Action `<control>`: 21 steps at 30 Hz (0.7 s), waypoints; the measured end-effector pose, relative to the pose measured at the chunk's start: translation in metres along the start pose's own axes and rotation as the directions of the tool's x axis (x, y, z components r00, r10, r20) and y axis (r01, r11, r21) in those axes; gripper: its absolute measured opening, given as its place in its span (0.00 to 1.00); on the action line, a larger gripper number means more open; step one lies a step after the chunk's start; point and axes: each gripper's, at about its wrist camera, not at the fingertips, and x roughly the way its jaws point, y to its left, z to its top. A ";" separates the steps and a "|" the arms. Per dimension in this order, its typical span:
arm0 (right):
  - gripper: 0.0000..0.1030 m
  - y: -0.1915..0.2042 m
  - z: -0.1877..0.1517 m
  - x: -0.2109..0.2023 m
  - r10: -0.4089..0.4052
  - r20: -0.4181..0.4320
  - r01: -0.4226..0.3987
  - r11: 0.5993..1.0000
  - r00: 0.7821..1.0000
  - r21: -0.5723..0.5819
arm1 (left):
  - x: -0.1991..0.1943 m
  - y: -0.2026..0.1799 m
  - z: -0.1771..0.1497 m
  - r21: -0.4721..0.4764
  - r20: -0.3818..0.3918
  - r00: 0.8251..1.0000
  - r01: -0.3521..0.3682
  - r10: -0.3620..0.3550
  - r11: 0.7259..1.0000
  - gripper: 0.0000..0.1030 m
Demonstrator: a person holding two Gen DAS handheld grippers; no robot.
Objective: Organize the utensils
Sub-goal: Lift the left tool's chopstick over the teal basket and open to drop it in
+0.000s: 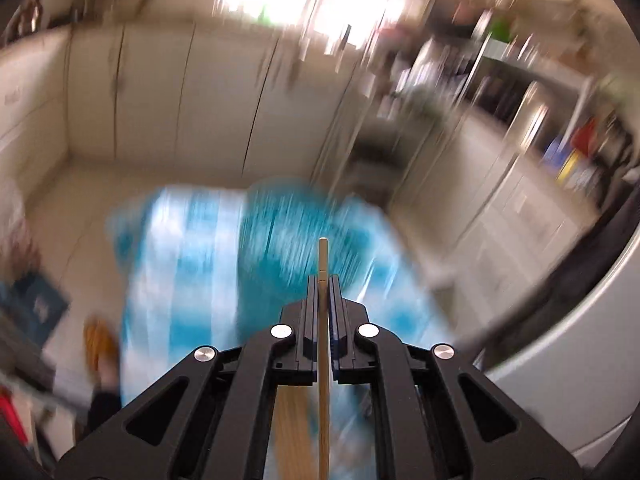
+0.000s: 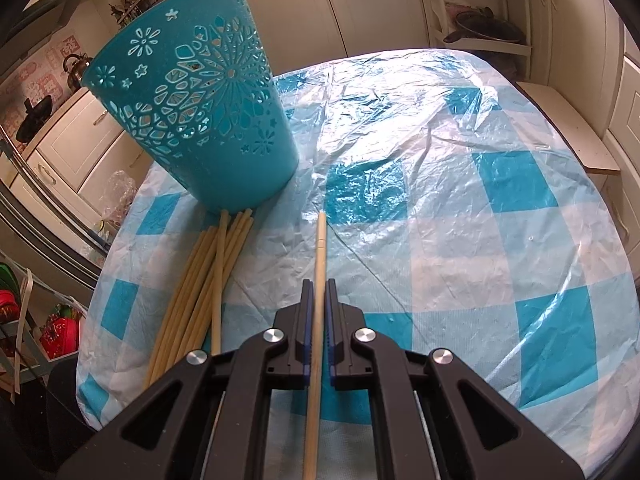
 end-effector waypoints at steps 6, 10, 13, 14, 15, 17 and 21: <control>0.06 -0.002 -0.001 0.000 0.008 0.002 -0.008 1.000 1.000 0.008 | -0.001 -0.017 0.067 -0.052 0.320 0.946 -0.035 0.050 0.998 0.05; 0.06 -0.002 -0.001 -0.001 0.008 0.002 -0.008 1.000 1.000 0.011 | 0.037 -0.015 0.082 -0.092 0.442 0.870 -0.196 0.216 0.976 0.05; 0.06 -0.001 -0.001 0.000 0.007 0.001 -0.007 1.000 1.000 0.009 | 0.077 -0.014 0.077 -0.086 0.423 0.861 -0.272 0.283 0.958 0.05; 0.06 -0.001 0.000 0.000 0.006 0.001 -0.006 1.000 1.000 0.007 | 0.086 -0.012 0.076 -0.086 0.412 0.863 -0.281 0.291 0.956 0.05; 0.06 0.000 0.000 0.000 0.005 0.001 -0.005 1.000 1.000 0.006 | 0.097 -0.010 0.072 -0.082 0.403 0.864 -0.294 0.301 0.952 0.05; 0.06 0.000 0.001 0.001 0.002 0.001 -0.002 1.000 1.000 0.002 | 0.116 -0.008 0.067 -0.061 0.388 0.862 -0.329 0.326 0.942 0.05; 0.06 0.002 0.002 0.003 0.002 0.001 -0.002 1.000 1.000 0.000 | 0.114 -0.003 0.064 -0.027 0.417 0.844 -0.360 0.338 0.932 0.05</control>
